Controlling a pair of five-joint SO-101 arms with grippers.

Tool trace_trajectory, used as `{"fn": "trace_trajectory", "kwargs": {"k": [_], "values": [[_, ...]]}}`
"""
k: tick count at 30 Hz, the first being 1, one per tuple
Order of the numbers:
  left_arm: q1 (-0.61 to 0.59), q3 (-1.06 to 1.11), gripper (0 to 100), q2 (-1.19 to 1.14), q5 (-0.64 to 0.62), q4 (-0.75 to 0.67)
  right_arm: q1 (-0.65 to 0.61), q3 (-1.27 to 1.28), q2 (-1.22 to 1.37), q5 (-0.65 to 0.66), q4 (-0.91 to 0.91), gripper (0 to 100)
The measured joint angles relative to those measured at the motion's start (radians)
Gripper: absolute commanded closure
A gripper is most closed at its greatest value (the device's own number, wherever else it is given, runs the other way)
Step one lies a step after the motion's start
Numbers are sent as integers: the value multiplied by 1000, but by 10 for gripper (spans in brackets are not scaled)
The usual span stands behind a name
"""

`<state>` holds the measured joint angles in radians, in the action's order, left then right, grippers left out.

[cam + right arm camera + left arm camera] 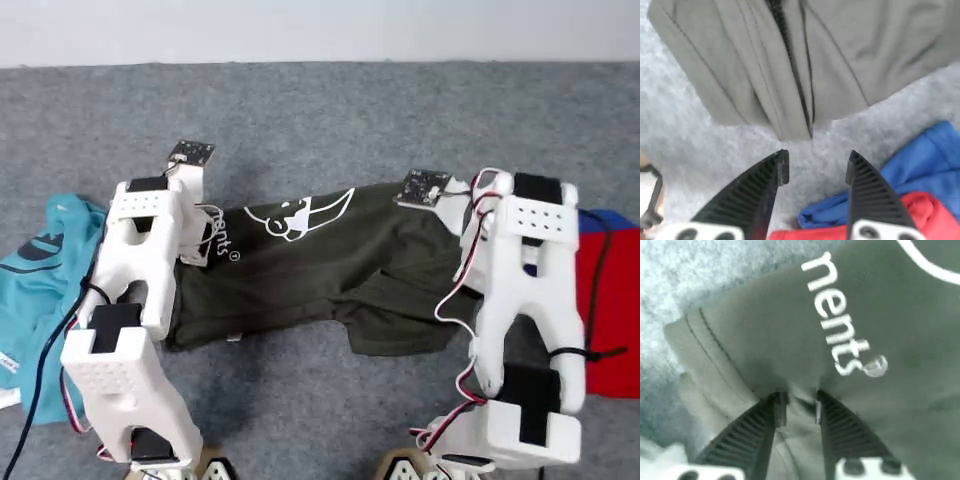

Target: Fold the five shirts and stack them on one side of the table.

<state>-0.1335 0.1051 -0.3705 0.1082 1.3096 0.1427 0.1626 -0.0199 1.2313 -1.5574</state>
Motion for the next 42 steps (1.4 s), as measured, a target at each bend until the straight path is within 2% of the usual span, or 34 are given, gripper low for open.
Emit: {"fn": "trace_trajectory", "kwargs": {"k": [3,6,8,11,14,18,25,35,40,42], "values": [[0,-55,896,117,5,140,0,-8,0,84,-38,906],[-11,-77,896,256,87,296,0,-8,6,152,-40,961],[-26,-77,904,334,170,384,0,12,6,178,-21,965],[-64,-52,930,439,241,419,0,55,6,190,44,917],[-107,-40,934,519,247,422,5,91,6,196,118,843],[-158,-37,934,569,249,425,26,144,6,203,218,888],[-176,-37,934,574,249,425,25,275,6,267,304,890],[-178,-37,934,574,250,425,35,358,6,276,330,896],[-178,-37,934,574,250,425,35,388,6,304,411,996],[-178,-37,934,574,250,425,35,391,6,307,420,982]]}}
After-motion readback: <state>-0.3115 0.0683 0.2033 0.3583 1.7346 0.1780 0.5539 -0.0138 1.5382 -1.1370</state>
